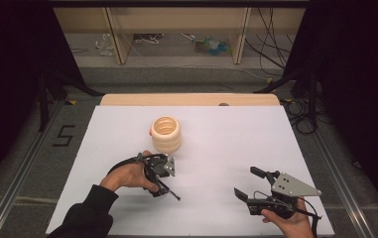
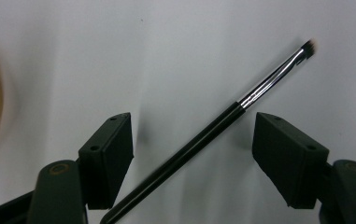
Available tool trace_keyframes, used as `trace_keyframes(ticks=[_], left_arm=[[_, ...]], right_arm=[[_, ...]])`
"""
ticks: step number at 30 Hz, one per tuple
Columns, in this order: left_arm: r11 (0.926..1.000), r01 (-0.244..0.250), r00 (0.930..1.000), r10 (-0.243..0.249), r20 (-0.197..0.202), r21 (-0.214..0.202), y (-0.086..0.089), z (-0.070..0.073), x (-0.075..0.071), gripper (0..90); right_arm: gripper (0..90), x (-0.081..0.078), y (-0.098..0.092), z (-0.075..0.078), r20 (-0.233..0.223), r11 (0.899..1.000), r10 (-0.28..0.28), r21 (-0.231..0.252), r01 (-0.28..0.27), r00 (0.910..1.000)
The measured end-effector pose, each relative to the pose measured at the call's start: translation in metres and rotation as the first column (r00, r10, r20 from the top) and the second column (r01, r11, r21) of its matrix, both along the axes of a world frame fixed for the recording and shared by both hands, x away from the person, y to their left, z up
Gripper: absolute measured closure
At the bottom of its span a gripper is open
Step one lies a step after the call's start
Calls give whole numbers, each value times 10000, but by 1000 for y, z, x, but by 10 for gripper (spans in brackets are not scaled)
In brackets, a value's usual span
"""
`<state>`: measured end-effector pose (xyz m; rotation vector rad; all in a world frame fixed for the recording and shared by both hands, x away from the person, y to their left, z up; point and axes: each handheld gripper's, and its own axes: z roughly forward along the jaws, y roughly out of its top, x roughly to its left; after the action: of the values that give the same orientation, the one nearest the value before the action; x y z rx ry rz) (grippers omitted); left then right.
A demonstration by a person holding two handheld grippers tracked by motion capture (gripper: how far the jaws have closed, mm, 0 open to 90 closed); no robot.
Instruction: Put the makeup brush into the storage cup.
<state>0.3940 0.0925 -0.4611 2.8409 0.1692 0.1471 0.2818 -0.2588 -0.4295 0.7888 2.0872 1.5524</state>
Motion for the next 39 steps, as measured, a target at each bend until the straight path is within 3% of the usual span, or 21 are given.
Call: trace_keyframes(ticks=[9, 11, 21, 27, 29, 31, 32, 36, 39], left_arm=[[9997, -146, 9996, 151, -250, 193, 1, -1, 1, 346], [9994, -300, 9989, 305, -357, 166, 1, -2, 2, 357], [9961, -840, 9927, 862, -840, 286, 1, -1, 3, 420], [9952, -837, 9926, 877, -836, 499, -2, 0, 2, 458], [9950, -836, 9924, 881, -861, 545, -2, 0, 2, 471], [9949, -797, 9925, 850, -884, 615, -2, 1, 2, 489], [9948, -802, 9923, 856, -895, 627, -2, 1, 2, 497], [9946, -728, 9925, 795, -926, 736, -2, 2, 1, 538], [9950, -648, 9936, 714, -873, 761, -2, 2, 1, 566]], right_arm=[[169, -1, 1, 0, -212, 10000, 79, 47, -78, 9997], [170, 0, 1, -1, 26, 10000, 61, 37, -61, 10000], [173, -1, 1, 0, 46, 10000, 17, -11, -17, 10000], [174, -1, 2, 0, 30, 10000, 54, 2, -54, 10000], [175, -2, 2, 0, -171, 10000, 52, 27, -52, 9998], [175, -1, 1, 0, 84, 10000, 44, 1, -44, 10000], [175, -2, 0, 1, -37, 9998, 48, -183, -49, 10000], [176, -1, 1, 0, 22, 10000, 93, 11, -93, 10000], [176, -2, 0, 1, -81, 9998, 90, -188, -91, 9999]])
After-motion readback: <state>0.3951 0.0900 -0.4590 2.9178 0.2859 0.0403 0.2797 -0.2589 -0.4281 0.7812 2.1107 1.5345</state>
